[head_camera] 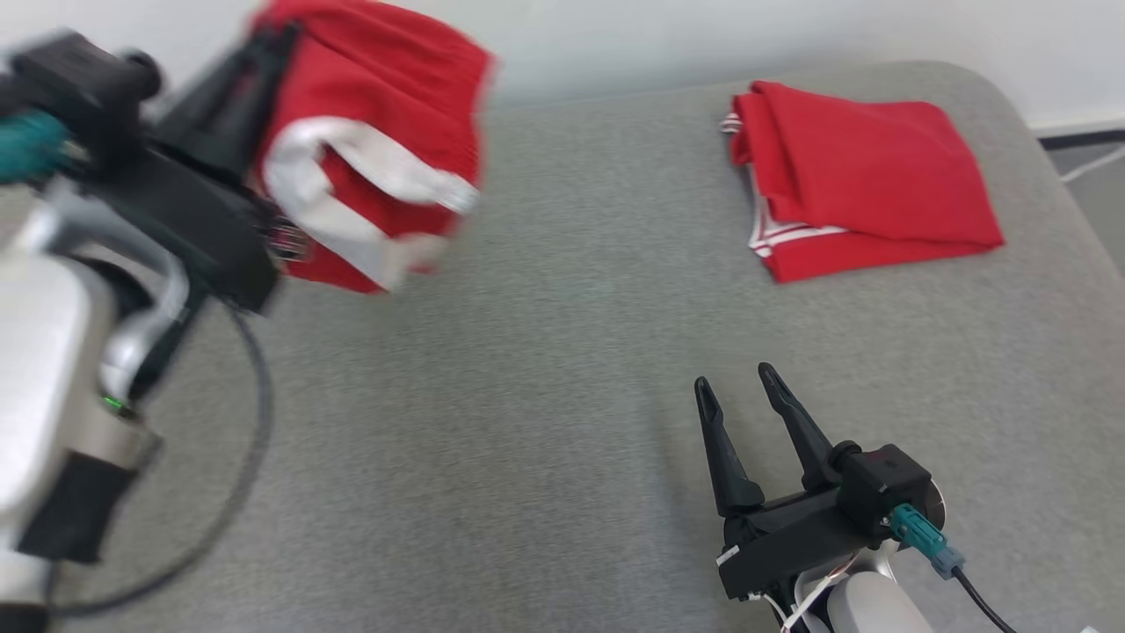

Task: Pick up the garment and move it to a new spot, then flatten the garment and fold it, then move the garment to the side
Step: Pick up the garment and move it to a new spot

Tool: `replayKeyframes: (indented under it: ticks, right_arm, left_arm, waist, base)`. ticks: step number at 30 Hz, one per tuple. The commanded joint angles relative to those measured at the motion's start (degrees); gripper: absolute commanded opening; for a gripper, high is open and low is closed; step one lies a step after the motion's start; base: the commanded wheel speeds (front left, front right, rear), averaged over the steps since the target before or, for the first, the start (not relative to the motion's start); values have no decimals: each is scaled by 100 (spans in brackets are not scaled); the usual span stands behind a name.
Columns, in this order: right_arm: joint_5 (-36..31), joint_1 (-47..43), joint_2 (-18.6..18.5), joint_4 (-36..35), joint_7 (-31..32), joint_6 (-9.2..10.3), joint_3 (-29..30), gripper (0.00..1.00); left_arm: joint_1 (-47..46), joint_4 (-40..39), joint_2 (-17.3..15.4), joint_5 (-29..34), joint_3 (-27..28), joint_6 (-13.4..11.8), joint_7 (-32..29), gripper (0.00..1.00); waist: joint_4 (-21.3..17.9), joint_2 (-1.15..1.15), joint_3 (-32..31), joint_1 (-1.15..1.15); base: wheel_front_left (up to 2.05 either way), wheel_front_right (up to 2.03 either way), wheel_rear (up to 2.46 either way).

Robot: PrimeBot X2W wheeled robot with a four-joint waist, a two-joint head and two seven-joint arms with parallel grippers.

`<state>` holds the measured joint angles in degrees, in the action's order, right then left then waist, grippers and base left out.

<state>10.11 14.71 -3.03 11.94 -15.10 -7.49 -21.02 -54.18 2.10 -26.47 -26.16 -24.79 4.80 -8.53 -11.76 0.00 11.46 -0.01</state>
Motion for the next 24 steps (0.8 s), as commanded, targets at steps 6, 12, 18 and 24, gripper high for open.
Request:
replayKeyframes:
  ticks: [6,12,18,24]
  right_arm:
    - [118,-51,18,-84,-6,-1,61,100]
    - [125,-104,17,-91,-5,-1,103,100]
    - [33,-162,17,-76,-6,-1,125,100]
    - [-15,-205,17,-42,-5,-1,120,100]
  left_arm:
    - [504,-280,342,-74,-344,-117,58,0]
    - [1229,-28,736,-228,-620,-239,412,0]
    - [1909,578,876,-255,-790,-316,875,0]
    - [2259,1446,945,-187,-875,-317,1371,0]
  waist:
    - [-335,0,52,1]
    - [-348,0,-46,1]
    - [-239,0,-142,1]
    - [-122,0,-168,1]
  base:
    - [0,0,0]
    - [0,0,0]
    - [0,0,0]
    - [0,0,0]
